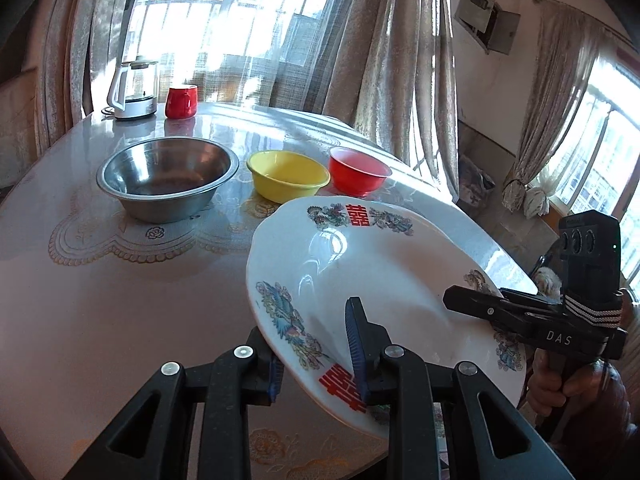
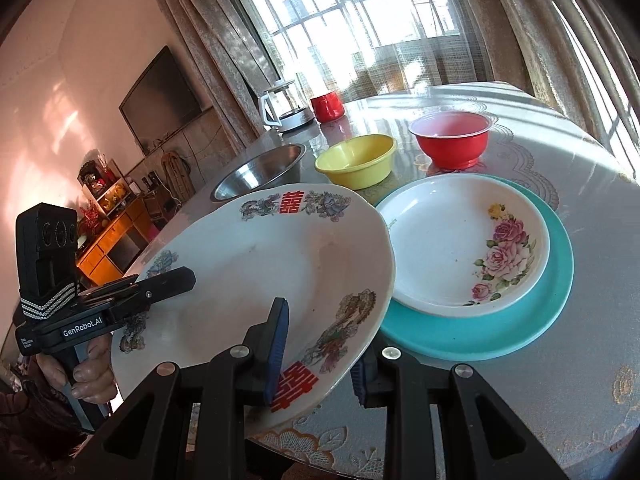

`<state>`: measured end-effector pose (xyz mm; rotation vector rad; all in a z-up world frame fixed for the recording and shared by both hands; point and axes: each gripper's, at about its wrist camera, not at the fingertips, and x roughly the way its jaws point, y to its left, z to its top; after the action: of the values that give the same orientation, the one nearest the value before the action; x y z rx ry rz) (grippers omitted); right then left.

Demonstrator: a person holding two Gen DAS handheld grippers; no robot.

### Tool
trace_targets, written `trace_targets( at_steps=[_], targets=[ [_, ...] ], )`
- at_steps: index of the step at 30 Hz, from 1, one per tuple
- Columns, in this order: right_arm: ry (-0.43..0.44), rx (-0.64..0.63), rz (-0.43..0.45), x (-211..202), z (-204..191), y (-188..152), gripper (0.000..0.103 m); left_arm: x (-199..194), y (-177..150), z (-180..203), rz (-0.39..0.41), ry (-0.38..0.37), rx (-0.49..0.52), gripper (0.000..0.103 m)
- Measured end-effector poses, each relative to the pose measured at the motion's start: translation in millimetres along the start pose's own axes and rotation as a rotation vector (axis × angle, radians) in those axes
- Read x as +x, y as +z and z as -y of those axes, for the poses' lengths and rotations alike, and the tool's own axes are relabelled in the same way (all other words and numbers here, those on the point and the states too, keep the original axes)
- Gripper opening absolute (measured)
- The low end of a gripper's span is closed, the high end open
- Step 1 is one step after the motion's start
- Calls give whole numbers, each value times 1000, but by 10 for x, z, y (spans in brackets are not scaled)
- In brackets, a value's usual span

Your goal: Organize plates and bowls

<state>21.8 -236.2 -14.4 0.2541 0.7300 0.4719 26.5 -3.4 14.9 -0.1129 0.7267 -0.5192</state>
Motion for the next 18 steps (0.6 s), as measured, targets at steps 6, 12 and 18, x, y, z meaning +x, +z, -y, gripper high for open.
trace_targets(
  at_steps=[6, 12, 18],
  targets=[
    [-56, 39, 43, -158, 231, 96, 27, 238, 225, 213, -17, -31, 34, 29],
    [-107, 77, 81, -223, 498, 247, 28, 513, 471, 426, -24, -61, 69, 30],
    [-187, 99, 115, -222, 727, 400, 27, 816, 670, 620, -24, -65, 95, 30]
  ],
)
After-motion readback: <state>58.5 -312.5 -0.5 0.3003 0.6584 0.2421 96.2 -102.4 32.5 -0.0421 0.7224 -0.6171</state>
